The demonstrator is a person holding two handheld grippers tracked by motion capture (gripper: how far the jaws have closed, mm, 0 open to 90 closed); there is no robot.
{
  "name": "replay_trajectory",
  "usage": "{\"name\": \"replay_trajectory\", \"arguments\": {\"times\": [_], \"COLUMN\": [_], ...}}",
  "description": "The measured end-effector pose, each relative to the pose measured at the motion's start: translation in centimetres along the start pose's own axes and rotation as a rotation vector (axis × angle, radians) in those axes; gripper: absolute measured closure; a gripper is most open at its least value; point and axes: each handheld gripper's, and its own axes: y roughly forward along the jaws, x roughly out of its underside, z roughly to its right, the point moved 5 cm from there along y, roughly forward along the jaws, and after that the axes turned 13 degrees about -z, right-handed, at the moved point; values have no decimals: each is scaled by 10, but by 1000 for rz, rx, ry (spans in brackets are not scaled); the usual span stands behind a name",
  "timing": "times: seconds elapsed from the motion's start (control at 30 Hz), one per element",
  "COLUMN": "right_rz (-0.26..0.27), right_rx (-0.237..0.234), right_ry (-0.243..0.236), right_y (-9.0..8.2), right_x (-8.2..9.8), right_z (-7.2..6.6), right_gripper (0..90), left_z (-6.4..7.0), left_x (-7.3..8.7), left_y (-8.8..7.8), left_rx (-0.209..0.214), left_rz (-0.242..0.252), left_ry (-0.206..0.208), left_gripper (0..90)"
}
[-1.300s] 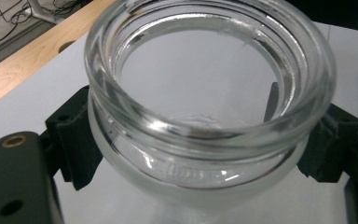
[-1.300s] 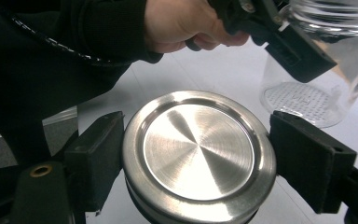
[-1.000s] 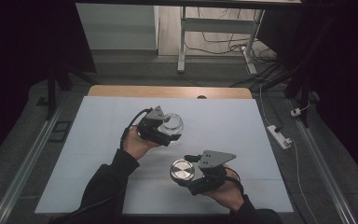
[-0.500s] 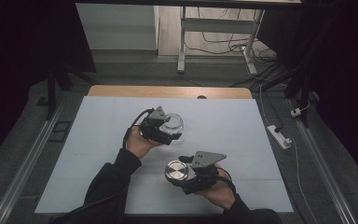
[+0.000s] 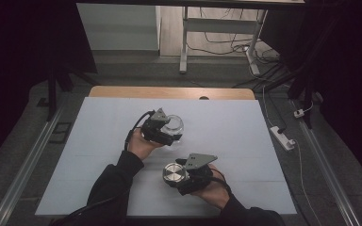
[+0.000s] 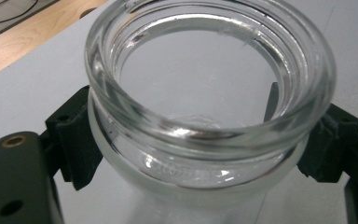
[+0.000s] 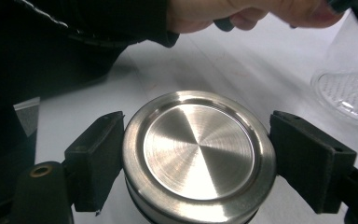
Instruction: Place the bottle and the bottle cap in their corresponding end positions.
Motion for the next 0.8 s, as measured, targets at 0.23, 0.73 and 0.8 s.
{"name": "replay_trajectory", "arguments": {"times": [0.23,0.73,0.8], "right_rz": [-16,-47,-51], "right_rx": [11,18,18], "right_ry": [3,5,4], "right_y": [11,25,26], "right_x": [5,12,13], "right_z": [3,5,5], "right_gripper": [196,196,196], "left_z": [-2,-7,-8], "left_x": [4,14,15], "left_y": [4,19,20], "left_rx": [-5,-18,-18], "left_rz": [-6,-32,-31], "left_ry": [-7,-17,-22], "left_gripper": [157,157,158]}}
